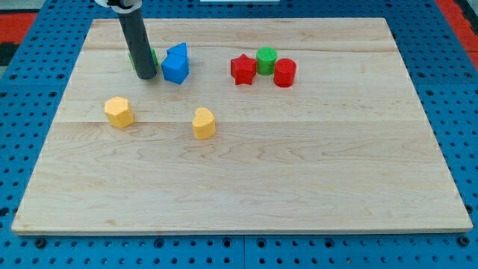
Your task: Move the green star to the blue triangle
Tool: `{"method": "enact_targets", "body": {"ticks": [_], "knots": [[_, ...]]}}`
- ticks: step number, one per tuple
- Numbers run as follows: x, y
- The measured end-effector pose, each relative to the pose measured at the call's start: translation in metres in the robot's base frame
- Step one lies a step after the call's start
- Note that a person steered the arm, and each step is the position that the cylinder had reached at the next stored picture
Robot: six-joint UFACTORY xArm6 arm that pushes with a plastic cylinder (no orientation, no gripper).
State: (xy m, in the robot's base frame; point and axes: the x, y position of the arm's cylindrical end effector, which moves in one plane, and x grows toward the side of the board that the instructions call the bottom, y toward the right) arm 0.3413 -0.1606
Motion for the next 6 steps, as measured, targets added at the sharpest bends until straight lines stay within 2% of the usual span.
{"method": "enact_targets", "body": {"ticks": [2, 3, 6], "knots": [[0.001, -0.071], [-0.026, -0.072], [-0.011, 0.059]]}}
